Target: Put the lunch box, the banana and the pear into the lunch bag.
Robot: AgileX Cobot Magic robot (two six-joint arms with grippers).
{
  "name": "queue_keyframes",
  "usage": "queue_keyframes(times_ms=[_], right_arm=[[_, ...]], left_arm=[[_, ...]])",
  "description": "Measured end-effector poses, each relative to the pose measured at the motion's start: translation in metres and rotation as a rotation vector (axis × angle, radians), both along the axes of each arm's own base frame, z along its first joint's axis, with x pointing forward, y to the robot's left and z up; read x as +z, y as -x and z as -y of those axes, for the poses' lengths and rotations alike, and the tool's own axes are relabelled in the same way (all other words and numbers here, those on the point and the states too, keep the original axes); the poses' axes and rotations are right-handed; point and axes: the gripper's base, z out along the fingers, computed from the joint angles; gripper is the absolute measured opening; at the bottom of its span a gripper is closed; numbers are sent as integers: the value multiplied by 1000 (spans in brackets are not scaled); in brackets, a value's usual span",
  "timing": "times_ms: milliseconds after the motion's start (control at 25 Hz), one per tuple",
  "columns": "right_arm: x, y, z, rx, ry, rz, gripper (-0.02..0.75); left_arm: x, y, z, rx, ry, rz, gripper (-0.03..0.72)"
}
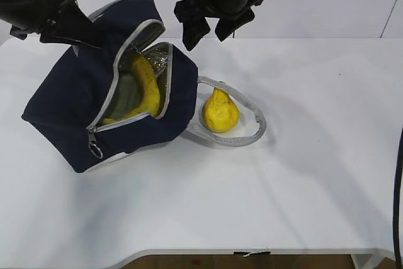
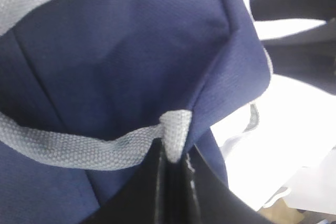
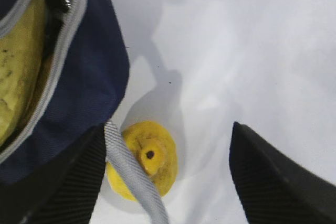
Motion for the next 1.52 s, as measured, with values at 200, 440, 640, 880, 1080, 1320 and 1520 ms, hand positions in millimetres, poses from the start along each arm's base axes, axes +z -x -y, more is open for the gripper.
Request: queue_keyframes(times_ms=[200,440,640,880,1080,1320,1520], right_arm=[[-1,-6,12,-69,106,44,579],[-1,-10,21,-110,115,47,554],[-2,-10,21,-124,102,36,534],[-25,-6,20,-129,115,-53,533],[-31,-5,20,-141,115,-78,533],[-35,-5,18,-154,101,-97,533],[-53,-9,16,-153,111,-132,532]], left_arm=[[-3,2,-2,-25,-43,-13,10],[-13,5,-22,0,-181,-90,10],[-14,3,-43,52,-192,-117,10],[-14,3,-51,64,-191,-132,10],[-14,2,-62,94,-189,-136,10],[-14,2,-71,118,-186,-143,10],[-14,3,-71,111,-185,-152,10]])
